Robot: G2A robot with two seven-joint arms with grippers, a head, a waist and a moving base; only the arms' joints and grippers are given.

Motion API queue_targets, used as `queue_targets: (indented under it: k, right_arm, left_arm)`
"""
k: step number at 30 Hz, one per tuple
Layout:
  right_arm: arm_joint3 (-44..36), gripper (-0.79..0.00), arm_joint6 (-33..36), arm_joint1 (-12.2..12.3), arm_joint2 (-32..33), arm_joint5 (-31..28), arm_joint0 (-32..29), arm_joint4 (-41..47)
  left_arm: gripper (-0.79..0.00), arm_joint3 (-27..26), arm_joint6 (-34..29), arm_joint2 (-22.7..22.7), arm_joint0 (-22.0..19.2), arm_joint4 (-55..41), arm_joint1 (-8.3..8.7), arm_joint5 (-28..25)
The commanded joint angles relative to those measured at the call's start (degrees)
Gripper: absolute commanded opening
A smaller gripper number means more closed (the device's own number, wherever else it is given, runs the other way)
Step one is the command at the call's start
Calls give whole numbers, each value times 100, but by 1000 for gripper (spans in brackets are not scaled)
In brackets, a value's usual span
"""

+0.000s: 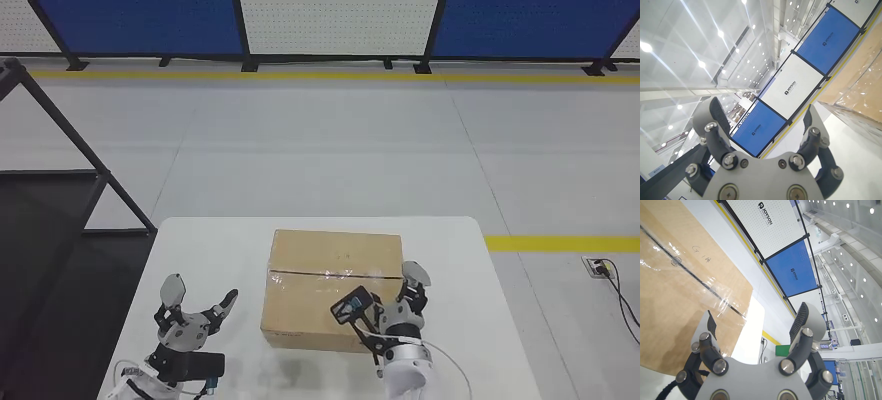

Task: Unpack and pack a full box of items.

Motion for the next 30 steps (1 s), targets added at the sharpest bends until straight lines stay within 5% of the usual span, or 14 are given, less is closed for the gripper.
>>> queue_targets:
  k: [1, 30]
  right_arm:
    - [46, 0, 32, -45, 3, -46, 20, -7]
    - [389, 0, 714, -703, 456, 629, 63, -343]
  left_arm:
    - [0, 0, 0, 0, 0, 0, 0, 0]
    - [0, 0, 0, 0, 0, 0, 0, 0]
